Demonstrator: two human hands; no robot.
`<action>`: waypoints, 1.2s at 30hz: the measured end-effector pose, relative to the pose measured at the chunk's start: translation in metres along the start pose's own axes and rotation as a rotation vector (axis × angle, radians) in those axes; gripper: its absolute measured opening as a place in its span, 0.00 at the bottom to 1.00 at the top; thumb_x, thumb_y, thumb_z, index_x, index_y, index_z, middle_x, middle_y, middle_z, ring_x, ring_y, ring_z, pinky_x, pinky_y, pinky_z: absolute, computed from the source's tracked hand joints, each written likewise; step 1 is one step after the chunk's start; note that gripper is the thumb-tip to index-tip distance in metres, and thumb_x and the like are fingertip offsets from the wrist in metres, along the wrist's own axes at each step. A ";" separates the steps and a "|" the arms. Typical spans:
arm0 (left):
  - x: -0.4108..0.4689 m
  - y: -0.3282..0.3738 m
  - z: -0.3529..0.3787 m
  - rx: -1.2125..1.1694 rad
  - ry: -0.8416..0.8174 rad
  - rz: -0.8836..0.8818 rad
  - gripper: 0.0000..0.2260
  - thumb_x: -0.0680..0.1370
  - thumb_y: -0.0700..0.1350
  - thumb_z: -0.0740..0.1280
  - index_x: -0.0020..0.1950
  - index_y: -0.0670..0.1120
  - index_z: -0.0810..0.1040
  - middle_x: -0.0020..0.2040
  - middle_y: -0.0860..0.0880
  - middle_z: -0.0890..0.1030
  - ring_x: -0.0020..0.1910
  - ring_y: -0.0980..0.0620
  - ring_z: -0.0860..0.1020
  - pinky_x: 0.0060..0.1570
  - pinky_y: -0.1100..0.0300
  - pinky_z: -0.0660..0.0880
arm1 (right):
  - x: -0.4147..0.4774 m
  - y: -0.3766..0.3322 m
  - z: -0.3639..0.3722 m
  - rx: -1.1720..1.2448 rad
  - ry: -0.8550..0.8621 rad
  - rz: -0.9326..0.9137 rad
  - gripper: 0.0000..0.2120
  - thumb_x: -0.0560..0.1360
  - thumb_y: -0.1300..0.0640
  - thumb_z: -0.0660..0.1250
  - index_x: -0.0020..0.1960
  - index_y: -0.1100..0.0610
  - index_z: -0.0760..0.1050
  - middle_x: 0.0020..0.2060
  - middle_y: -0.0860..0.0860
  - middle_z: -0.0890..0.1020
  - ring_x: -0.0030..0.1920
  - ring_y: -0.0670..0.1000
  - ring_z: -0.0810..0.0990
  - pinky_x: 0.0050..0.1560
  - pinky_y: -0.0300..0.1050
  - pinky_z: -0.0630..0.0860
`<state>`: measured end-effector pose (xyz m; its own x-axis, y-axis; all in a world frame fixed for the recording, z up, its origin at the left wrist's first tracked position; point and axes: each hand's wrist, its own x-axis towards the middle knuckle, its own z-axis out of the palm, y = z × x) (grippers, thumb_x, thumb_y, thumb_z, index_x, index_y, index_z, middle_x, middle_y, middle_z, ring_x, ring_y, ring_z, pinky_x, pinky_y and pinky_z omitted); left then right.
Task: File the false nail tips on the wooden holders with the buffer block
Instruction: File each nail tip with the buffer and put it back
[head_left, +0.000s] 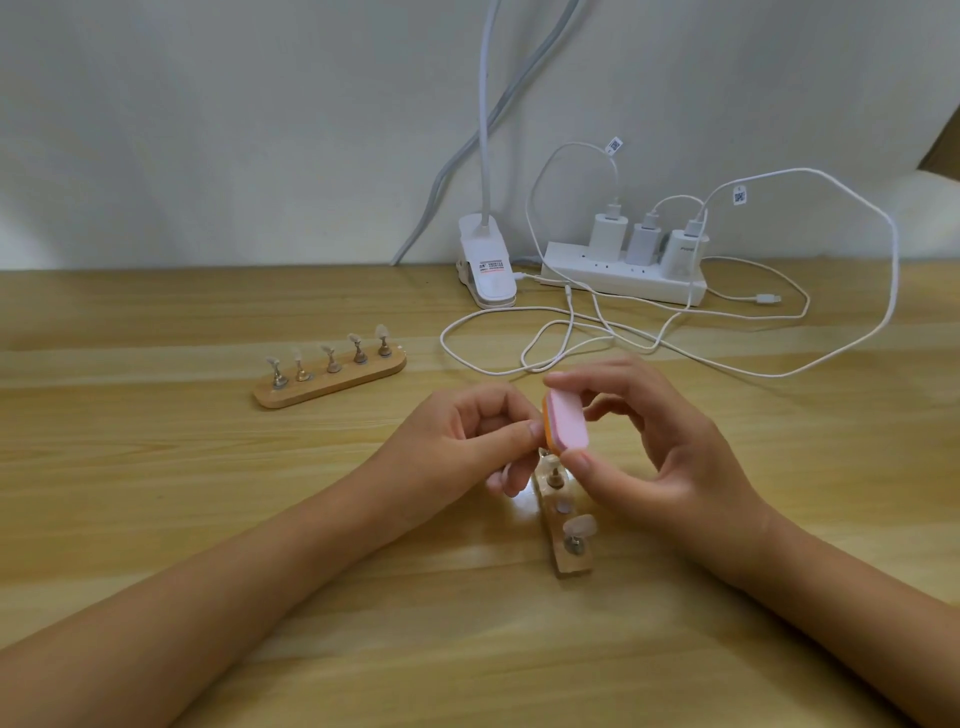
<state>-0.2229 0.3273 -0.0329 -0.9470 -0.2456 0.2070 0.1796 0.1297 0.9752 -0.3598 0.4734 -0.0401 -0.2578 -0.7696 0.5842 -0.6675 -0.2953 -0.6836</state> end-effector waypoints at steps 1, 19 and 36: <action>0.000 0.000 0.000 0.000 0.001 -0.003 0.07 0.75 0.44 0.67 0.43 0.41 0.77 0.27 0.51 0.77 0.24 0.59 0.71 0.30 0.69 0.70 | 0.001 0.001 0.000 0.006 0.019 0.030 0.19 0.72 0.53 0.71 0.62 0.53 0.76 0.54 0.50 0.80 0.56 0.53 0.79 0.55 0.52 0.76; 0.000 0.001 0.000 0.016 -0.005 -0.007 0.06 0.75 0.43 0.67 0.41 0.43 0.77 0.26 0.52 0.77 0.24 0.61 0.72 0.29 0.69 0.69 | 0.001 0.000 -0.002 -0.024 0.038 0.060 0.18 0.71 0.51 0.69 0.60 0.56 0.77 0.52 0.52 0.80 0.55 0.54 0.78 0.57 0.54 0.75; 0.000 0.002 0.002 0.031 -0.020 0.006 0.05 0.76 0.41 0.69 0.42 0.41 0.77 0.27 0.53 0.76 0.25 0.61 0.72 0.30 0.68 0.70 | 0.006 0.006 -0.006 0.105 0.182 0.320 0.11 0.75 0.60 0.73 0.56 0.50 0.80 0.51 0.48 0.83 0.50 0.47 0.81 0.53 0.41 0.75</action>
<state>-0.2226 0.3293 -0.0306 -0.9512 -0.2251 0.2109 0.1772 0.1610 0.9709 -0.3692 0.4705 -0.0382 -0.5675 -0.7220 0.3958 -0.4607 -0.1200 -0.8794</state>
